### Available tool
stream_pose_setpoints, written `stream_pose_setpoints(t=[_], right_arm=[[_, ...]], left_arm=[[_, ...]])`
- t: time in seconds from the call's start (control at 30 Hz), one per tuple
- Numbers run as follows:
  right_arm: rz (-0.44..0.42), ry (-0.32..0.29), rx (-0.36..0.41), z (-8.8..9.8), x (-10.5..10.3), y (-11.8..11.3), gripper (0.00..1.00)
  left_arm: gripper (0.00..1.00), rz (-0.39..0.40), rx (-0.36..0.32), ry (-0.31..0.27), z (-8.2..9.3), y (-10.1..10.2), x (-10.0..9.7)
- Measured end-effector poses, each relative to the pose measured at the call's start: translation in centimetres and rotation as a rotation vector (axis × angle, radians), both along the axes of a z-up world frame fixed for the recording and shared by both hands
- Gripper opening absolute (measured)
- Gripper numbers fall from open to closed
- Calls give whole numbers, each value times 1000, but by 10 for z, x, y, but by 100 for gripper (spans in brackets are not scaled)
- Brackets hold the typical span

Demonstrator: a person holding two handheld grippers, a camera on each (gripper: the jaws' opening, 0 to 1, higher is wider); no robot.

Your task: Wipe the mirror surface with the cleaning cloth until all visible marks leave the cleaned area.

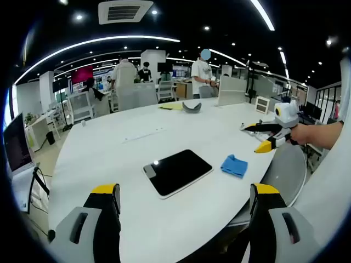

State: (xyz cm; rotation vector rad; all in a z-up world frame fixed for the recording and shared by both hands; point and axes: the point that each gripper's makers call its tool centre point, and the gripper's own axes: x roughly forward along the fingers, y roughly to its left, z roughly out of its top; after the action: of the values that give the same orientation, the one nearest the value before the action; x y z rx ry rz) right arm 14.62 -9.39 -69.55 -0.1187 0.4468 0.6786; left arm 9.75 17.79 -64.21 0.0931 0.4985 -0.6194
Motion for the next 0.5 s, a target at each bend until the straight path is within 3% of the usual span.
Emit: stream_pose_setpoints(t=[0.37, 0.43, 0.5], right_arm=[[4, 0, 9, -4, 7, -4, 97], [8, 4, 13, -5, 7, -3, 97], [11, 9, 18, -7, 8, -1, 97]], left_arm=[[97, 10, 0, 20, 0, 1, 6], [99, 26, 6, 1, 0, 3, 9], [95, 16, -1, 20, -2, 2, 9]])
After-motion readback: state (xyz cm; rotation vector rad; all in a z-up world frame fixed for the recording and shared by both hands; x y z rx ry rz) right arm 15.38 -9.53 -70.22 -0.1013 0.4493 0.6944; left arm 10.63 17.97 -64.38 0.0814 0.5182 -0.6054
